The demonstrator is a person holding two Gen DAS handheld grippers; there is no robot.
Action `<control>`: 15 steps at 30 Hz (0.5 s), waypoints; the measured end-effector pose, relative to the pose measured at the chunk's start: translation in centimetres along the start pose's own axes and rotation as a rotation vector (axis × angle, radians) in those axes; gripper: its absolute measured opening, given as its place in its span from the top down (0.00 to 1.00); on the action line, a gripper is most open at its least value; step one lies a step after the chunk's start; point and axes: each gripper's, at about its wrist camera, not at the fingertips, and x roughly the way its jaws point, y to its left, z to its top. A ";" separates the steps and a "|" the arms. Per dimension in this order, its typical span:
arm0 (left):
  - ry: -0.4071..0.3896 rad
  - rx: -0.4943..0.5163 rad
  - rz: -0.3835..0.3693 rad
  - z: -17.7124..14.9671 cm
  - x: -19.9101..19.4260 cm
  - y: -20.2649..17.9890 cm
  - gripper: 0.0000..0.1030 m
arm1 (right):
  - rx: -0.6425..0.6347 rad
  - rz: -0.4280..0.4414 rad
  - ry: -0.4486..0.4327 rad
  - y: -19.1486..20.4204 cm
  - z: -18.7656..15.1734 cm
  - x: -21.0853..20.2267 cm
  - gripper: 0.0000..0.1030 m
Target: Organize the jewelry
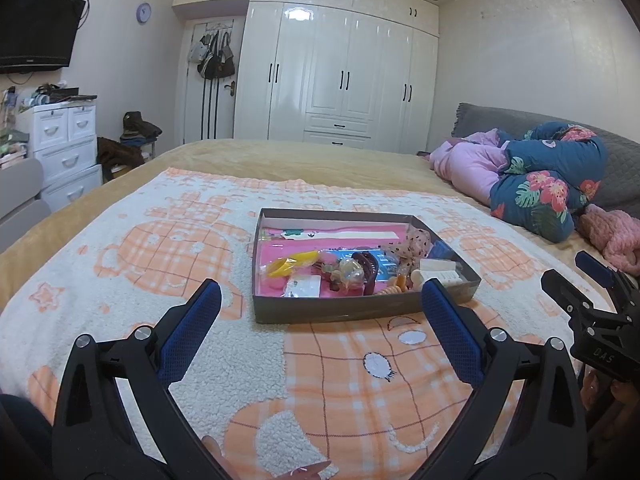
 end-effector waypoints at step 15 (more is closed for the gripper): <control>0.001 0.000 0.003 0.0 0.0 0.0 0.11 | 0.005 0.000 0.000 -0.1 0.0 0.1 0.06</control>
